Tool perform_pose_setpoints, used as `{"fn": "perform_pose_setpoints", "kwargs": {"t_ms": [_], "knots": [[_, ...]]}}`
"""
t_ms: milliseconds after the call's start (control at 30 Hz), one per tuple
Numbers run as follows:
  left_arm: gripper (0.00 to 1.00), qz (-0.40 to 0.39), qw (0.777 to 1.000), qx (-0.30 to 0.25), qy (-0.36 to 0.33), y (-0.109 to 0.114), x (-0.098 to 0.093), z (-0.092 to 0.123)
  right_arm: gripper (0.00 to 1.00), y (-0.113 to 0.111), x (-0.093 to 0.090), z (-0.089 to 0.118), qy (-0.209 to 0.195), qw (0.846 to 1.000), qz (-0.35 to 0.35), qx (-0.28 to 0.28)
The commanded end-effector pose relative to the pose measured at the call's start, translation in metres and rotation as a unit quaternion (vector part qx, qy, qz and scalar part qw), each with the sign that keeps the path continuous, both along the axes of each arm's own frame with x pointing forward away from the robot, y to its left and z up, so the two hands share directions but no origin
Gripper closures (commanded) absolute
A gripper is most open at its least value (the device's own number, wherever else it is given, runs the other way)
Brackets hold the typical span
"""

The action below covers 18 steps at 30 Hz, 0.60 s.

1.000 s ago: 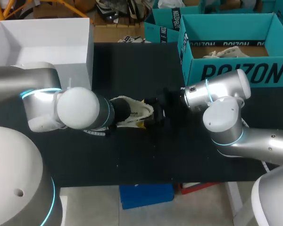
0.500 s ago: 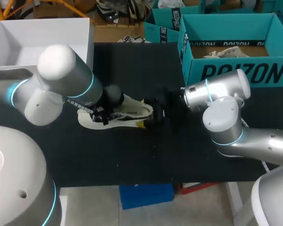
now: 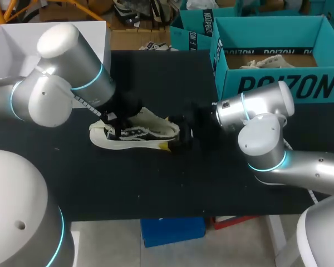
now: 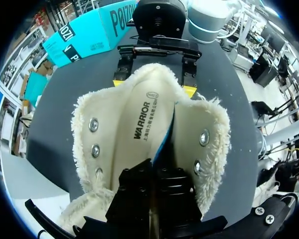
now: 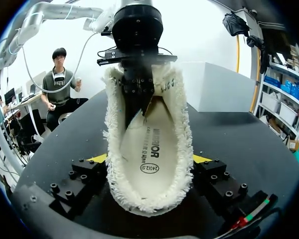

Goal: Take the shoe out of the shoebox, open the shoe tongue, remove and reinsert the insole, then place the shoe into the shoebox

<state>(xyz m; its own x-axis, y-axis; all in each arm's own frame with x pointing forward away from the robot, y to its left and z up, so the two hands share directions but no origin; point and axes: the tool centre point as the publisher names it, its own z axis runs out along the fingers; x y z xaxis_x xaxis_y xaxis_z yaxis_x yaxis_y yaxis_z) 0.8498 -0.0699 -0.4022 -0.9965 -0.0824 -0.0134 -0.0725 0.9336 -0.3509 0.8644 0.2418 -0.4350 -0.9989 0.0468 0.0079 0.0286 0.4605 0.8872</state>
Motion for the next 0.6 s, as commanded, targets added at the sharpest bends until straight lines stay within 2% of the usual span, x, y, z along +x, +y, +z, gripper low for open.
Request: {"fn": "perform_pose_setpoints", "kwargs": {"t_ms": [33,600], "knots": [[1.0,-0.017,1.0,-0.003,0.018,0.009,-0.0011,0.0171,1.0,-0.0076,0.0004,-0.0069,0.0,1.0,0.0,-0.001],[1.0,-0.036,0.998,-0.024,0.051,0.0059,-0.0028,0.0214,1.0,-0.0076,0.0004,-0.0069,0.0,1.0,0.0,-0.001]]}}
